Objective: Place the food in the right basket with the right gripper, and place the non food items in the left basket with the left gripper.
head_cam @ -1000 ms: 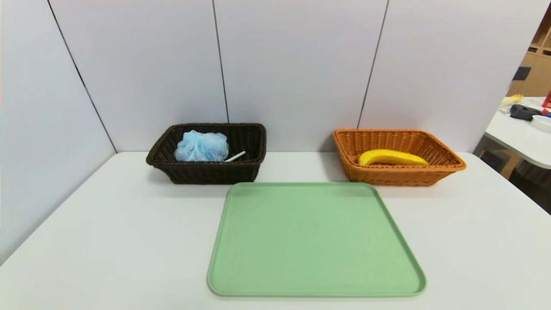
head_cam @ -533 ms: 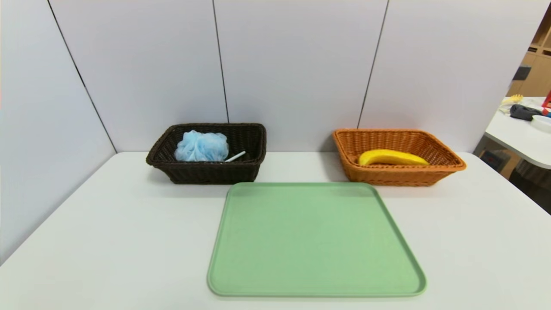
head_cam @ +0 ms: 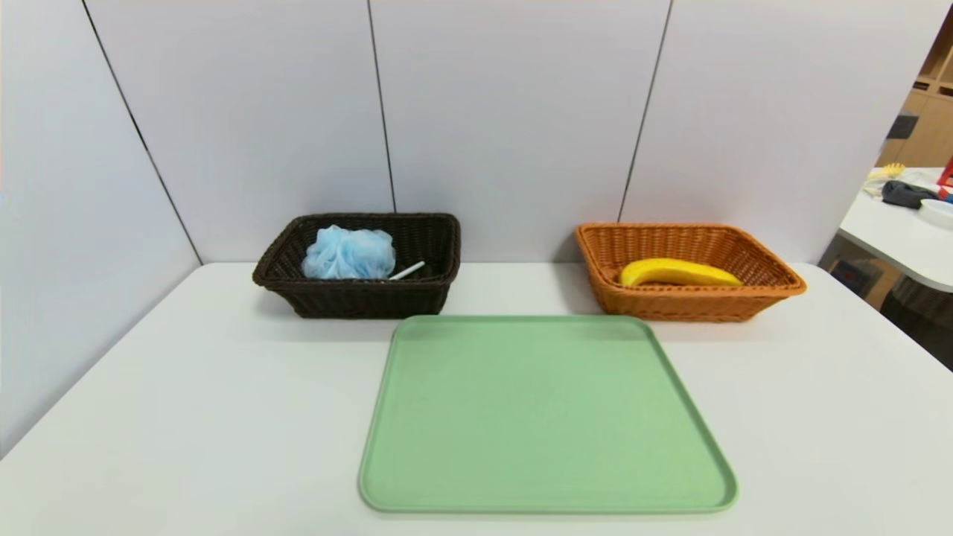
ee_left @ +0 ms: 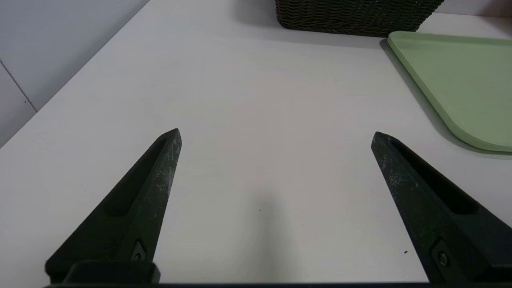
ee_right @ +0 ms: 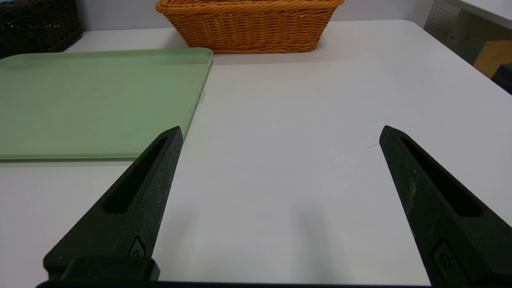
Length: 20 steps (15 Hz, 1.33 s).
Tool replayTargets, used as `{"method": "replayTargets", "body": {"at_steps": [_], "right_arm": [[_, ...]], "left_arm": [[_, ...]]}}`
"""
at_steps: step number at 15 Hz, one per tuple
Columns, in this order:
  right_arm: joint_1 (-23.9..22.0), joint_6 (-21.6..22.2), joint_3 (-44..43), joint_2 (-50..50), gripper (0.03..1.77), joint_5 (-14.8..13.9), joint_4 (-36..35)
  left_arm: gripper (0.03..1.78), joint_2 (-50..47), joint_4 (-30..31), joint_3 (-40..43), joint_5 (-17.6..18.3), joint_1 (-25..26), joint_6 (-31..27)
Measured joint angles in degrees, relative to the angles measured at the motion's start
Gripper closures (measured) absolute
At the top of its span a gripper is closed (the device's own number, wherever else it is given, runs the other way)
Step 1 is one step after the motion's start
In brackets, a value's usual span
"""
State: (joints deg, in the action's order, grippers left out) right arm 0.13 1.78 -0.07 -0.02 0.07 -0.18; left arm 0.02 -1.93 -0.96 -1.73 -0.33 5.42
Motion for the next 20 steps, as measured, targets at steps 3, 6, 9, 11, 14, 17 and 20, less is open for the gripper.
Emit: {"method": "replayTargets", "body": {"at_steps": [3, 6, 9, 11, 14, 17, 20], "right_arm": [[-0.02, -0.18, 0.05, 0.0, 0.1, 0.0, 0.02], [0.0, -0.05, 0.05, 0.0, 0.1, -0.02, 0.05], [-0.02, -0.02, 0.07, 0.0, 0.1, -0.02, 0.02], [-0.02, -0.02, 0.07, 0.0, 0.1, -0.02, 0.02], [-0.04, -0.02, 0.07, 0.0, 0.1, 0.0, 0.02], [-0.02, 0.0, 0.07, 0.0, 0.1, 0.0, 0.05], [-0.04, 0.0, 0.07, 0.0, 0.1, 0.0, 0.02]], "left_arm": [[0.12, 0.0, 0.0, 0.0, 0.0, -0.02, -0.02], [0.12, 0.0, 0.02, 0.0, 0.02, -0.02, -0.02], [0.12, 0.0, 0.0, 0.0, 0.02, -0.02, -0.02], [0.12, 0.0, 0.02, 0.0, 0.0, -0.02, -0.02], [0.12, 0.0, 0.0, 0.0, 0.0, -0.02, -0.02], [0.12, 0.0, 0.0, 0.0, 0.0, -0.02, -0.02], [0.12, 0.0, 0.0, 0.0, 0.0, 0.0, -0.02]]}}
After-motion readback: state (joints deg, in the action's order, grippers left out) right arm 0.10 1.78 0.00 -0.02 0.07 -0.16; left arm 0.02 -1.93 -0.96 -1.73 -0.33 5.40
